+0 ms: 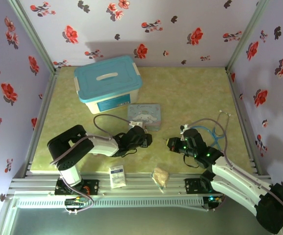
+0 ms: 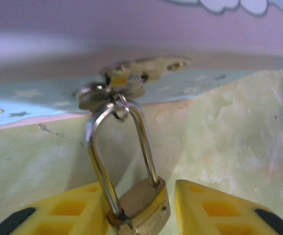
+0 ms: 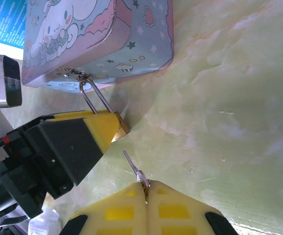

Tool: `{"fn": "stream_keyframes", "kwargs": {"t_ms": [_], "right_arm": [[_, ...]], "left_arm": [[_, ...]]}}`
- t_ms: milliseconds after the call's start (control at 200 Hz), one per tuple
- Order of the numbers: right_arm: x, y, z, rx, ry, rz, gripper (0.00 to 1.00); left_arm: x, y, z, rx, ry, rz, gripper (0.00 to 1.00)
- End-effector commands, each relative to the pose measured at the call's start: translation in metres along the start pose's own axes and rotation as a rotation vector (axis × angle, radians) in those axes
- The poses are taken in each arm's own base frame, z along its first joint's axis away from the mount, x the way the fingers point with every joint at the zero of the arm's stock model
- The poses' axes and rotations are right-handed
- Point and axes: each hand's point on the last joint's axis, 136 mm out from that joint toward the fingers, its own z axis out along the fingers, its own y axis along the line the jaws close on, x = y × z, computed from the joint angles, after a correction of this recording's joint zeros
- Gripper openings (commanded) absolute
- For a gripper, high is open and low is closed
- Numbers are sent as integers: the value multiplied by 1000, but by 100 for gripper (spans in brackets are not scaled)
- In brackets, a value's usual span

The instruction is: Unlock a padlock with a key

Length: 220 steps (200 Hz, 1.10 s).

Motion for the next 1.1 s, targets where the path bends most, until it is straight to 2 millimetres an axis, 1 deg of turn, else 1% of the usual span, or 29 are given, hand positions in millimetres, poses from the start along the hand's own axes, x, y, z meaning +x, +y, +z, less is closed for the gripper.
{"fn": "stream_keyframes", "kwargs": {"t_ms": [0, 110, 185, 265, 305, 415, 465, 580, 730, 860, 1005, 1095], "right_arm": [[0, -3, -1, 5, -10, -6, 0], [3, 0, 2, -36, -10, 21, 0], [5, 3, 8, -83, -20, 69, 0], [7, 8, 15, -134, -21, 126, 0], [8, 10, 18, -147, -16, 146, 0], [9, 14, 23, -165, -15, 197, 0], [12, 12, 25, -157, -6, 224, 0], [18, 10, 30, -144, 5, 263, 0], [24, 9, 39, -160, 28, 308, 0], [25, 16, 45, -183, 36, 317, 0], [16, 32, 54, -265, 22, 372, 0], [16, 37, 62, -284, 31, 389, 0]], "left_arm": [[9, 0, 9, -2, 3, -25, 32], [4, 0, 4, 3, -27, -52, 23], [-2, -5, -1, 23, -50, -77, 16], [-7, -9, -6, 46, -72, -109, 14], [-10, -11, -7, 62, -88, -136, 12], [-13, -13, -12, 123, -126, -229, 4], [-14, -14, -13, 157, -144, -281, 1], [-19, -18, -18, 247, -190, -401, 0], [-27, -13, -25, 288, -249, -494, 0], [-30, -13, -28, 310, -268, -542, 0], [-32, -16, -29, 346, -276, -606, 0], [-32, -14, -29, 361, -285, -635, 0]]}}
